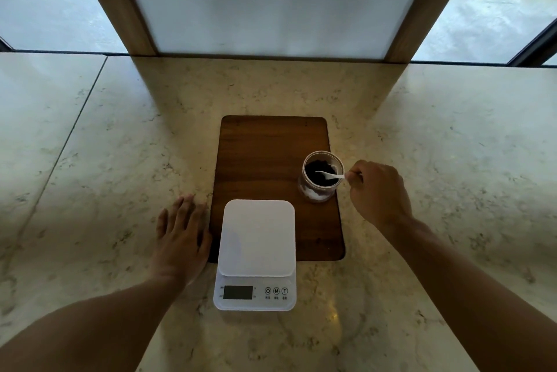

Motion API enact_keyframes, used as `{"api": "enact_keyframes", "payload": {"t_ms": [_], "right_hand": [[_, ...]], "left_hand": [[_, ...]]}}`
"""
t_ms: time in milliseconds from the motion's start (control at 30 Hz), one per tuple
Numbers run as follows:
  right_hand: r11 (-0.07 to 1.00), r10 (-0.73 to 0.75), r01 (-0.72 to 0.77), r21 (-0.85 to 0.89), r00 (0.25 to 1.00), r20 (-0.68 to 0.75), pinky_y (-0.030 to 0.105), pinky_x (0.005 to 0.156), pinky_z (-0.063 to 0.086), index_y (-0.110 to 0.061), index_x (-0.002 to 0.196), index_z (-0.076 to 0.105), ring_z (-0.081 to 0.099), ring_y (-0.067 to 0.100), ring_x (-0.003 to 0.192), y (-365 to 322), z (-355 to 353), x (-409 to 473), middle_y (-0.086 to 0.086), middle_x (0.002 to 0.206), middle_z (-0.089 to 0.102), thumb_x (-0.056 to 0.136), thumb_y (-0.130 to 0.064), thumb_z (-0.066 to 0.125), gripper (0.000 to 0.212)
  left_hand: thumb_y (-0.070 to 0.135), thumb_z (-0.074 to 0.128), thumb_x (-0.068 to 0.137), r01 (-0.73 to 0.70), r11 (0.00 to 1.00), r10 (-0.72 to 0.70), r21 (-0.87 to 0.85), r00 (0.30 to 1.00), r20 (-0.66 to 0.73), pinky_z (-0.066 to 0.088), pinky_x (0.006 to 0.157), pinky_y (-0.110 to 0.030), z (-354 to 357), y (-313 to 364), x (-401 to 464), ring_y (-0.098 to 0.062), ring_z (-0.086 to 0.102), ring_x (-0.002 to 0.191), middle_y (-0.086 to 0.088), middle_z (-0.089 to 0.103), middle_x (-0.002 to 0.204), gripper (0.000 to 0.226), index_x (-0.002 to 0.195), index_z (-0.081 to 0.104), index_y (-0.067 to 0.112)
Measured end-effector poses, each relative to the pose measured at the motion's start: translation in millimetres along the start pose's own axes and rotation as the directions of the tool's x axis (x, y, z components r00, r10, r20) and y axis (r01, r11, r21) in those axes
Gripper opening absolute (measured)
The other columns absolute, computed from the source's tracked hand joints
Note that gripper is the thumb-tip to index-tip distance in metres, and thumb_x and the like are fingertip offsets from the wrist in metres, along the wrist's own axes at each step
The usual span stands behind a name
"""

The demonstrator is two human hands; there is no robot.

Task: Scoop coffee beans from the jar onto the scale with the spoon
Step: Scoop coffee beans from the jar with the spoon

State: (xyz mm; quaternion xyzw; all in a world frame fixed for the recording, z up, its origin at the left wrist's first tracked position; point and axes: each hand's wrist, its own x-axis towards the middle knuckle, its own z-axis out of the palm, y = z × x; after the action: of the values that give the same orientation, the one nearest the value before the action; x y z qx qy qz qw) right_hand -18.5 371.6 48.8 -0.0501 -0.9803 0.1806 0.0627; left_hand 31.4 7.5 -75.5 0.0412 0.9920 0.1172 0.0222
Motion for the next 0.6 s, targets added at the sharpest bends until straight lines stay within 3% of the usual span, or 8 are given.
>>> {"api": "enact_keyframes", "payload": {"t_ms": [400,600], "right_hand": [[0.967,0.188,-0.198,0.158,0.979,0.076,0.015,0.050,0.036,-0.008,0.084,0.076,0.060,0.013,0.060,-4.5,11.6,8.9,0.006,0.075,0.072,0.091,-0.014,0.062,0.017],[0.995,0.045,-0.038,0.097,0.997,-0.065,0.024,0.052,0.036,-0.007,0.079,0.067,0.056,0.019,0.058,-3.8,2.6,2.0,0.004,0.068,0.065,0.091,-0.014,0.066,0.014]], "left_hand": [[0.048,0.024,0.093,-0.004,1.000,0.004,0.018,1.000,-0.001,0.006,0.121,-0.051,2.2,-1.8,0.4,-0.025,0.008,0.151,-0.012,0.025,0.161,0.064,0.148,0.035,0.018],[0.048,0.026,0.093,-0.008,1.000,0.009,0.013,1.000,-0.008,0.008,0.120,-0.052,2.5,-1.3,0.6,-0.027,0.010,0.151,-0.013,0.027,0.160,0.063,0.147,0.037,0.017]]}}
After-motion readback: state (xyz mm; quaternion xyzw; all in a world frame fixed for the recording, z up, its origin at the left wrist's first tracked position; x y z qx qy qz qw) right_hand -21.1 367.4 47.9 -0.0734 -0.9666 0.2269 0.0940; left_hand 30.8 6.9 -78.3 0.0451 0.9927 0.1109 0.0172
